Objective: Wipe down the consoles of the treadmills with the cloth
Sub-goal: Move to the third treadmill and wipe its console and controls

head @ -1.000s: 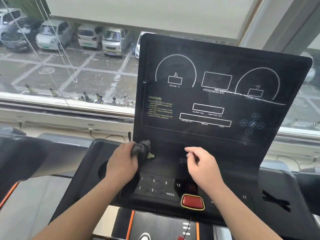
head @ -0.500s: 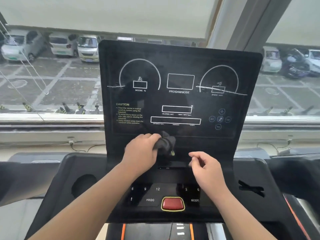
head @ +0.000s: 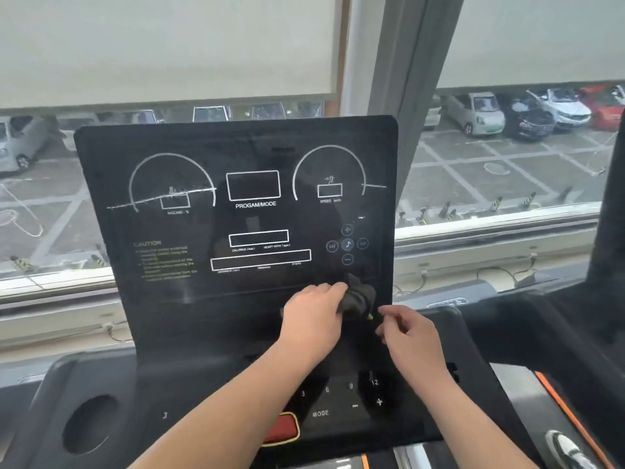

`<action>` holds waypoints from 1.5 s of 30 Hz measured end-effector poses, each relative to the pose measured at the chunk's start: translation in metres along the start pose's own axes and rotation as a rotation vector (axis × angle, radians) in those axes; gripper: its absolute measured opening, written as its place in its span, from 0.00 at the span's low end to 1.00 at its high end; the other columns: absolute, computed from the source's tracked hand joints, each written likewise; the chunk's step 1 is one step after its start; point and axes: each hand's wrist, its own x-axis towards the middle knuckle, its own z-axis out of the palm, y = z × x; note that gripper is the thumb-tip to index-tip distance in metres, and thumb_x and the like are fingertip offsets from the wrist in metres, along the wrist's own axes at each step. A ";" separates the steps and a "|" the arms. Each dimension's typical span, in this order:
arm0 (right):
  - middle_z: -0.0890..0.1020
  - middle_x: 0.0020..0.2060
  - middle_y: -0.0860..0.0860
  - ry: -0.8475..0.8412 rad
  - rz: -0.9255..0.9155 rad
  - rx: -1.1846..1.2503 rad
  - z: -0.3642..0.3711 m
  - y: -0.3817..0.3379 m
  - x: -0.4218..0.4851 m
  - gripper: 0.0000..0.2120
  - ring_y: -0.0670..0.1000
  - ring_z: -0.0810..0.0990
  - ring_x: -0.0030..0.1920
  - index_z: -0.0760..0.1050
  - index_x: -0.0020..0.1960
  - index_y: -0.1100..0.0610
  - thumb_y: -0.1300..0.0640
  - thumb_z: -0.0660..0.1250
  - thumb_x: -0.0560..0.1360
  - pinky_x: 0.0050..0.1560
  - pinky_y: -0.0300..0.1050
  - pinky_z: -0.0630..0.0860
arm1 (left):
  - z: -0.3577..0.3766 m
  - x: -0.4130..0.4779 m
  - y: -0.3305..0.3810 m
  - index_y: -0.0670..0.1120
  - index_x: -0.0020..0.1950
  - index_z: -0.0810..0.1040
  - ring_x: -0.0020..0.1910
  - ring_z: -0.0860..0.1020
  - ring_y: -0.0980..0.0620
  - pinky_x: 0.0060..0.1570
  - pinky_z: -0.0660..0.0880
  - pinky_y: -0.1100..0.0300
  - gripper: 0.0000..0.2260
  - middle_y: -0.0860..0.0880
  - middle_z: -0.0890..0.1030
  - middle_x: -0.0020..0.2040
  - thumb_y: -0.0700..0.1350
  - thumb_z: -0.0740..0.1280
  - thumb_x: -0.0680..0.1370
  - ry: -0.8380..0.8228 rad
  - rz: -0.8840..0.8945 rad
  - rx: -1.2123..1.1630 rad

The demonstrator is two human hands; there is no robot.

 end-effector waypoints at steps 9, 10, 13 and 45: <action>0.84 0.50 0.49 0.074 -0.050 0.063 -0.056 -0.025 0.061 0.12 0.53 0.83 0.52 0.80 0.61 0.51 0.56 0.60 0.83 0.56 0.52 0.80 | 0.011 0.020 0.076 0.55 0.56 0.76 0.50 0.81 0.48 0.52 0.78 0.50 0.08 0.55 0.84 0.49 0.46 0.62 0.80 -0.033 -0.204 -0.432; 0.85 0.50 0.49 0.082 -0.058 0.075 -0.061 -0.029 0.067 0.12 0.54 0.83 0.53 0.81 0.60 0.51 0.55 0.60 0.83 0.58 0.56 0.80 | 0.001 0.023 0.079 0.56 0.57 0.77 0.51 0.81 0.51 0.54 0.78 0.50 0.09 0.57 0.83 0.50 0.46 0.63 0.80 0.023 -0.192 -0.494; 0.85 0.46 0.49 0.044 -0.096 0.115 -0.070 -0.052 0.082 0.10 0.56 0.84 0.50 0.80 0.51 0.46 0.54 0.61 0.83 0.55 0.61 0.82 | -0.045 0.052 0.082 0.56 0.58 0.79 0.51 0.81 0.53 0.55 0.78 0.50 0.09 0.57 0.83 0.50 0.47 0.65 0.80 0.246 -0.098 -0.537; 0.82 0.49 0.58 0.051 0.215 0.369 -0.058 -0.056 0.093 0.10 0.55 0.78 0.46 0.77 0.54 0.57 0.56 0.59 0.79 0.51 0.55 0.79 | 0.021 0.046 0.061 0.53 0.69 0.80 0.76 0.71 0.49 0.72 0.71 0.50 0.31 0.51 0.76 0.74 0.42 0.78 0.66 0.078 0.252 0.206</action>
